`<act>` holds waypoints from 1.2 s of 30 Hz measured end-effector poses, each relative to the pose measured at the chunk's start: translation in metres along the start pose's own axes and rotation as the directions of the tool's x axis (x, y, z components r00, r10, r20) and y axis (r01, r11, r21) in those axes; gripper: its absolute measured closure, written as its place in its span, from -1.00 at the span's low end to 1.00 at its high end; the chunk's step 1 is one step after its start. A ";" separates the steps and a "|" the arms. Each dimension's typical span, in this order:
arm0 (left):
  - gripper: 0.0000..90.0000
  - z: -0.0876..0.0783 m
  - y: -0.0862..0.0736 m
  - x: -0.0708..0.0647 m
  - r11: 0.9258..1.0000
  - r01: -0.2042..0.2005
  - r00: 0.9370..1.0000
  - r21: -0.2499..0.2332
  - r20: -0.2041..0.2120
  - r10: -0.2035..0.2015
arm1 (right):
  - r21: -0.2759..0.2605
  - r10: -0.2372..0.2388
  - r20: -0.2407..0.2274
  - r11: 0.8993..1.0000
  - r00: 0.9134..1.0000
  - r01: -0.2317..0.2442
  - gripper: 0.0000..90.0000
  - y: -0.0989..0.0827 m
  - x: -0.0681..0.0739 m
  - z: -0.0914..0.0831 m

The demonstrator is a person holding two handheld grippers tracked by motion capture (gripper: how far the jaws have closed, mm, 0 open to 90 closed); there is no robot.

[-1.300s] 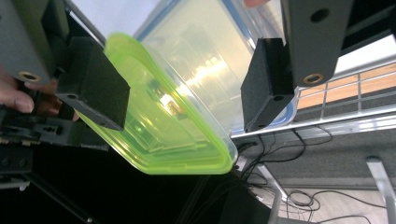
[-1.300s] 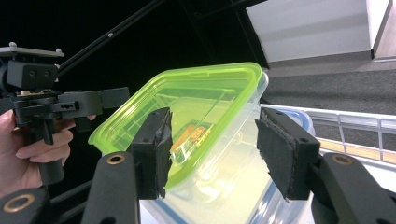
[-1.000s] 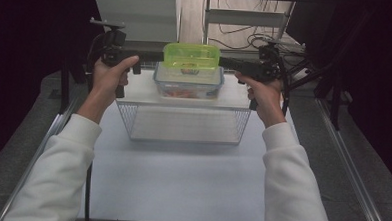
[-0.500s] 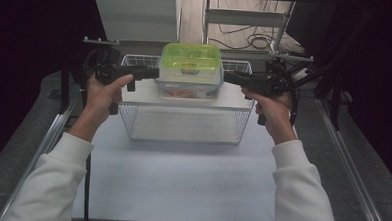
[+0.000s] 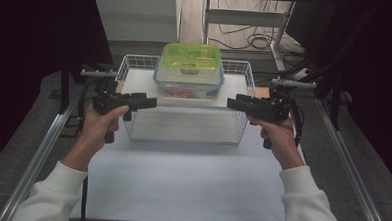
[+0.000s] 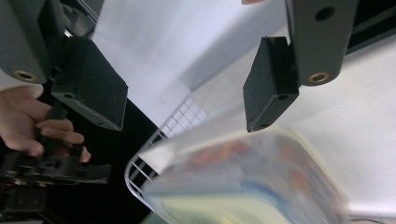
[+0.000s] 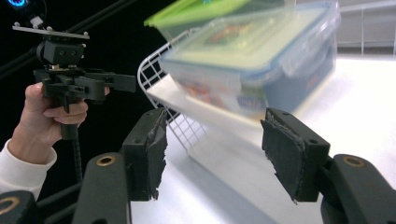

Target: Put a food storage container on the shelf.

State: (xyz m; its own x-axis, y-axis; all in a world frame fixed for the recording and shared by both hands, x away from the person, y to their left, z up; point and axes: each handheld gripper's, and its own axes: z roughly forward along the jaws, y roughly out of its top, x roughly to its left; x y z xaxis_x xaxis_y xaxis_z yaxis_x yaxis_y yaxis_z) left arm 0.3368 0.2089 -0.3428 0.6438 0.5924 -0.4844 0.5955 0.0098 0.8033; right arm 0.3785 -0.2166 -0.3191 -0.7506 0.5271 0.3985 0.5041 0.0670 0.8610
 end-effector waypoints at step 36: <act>-0.33 0.023 -0.148 0.011 0.963 -0.035 0.999 0.268 -0.017 0.041 | 0.270 0.017 0.027 0.962 0.999 -0.024 -0.14 -0.156 -0.010 0.005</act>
State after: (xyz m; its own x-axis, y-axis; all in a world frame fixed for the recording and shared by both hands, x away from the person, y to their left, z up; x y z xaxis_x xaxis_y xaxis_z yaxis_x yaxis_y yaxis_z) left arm 0.2668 0.1951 -0.4753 0.6597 0.6055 -0.4452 0.6794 -0.2271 0.6978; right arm 0.3099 -0.2288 -0.4586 -0.7301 0.5511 0.4041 0.6183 0.2811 0.7339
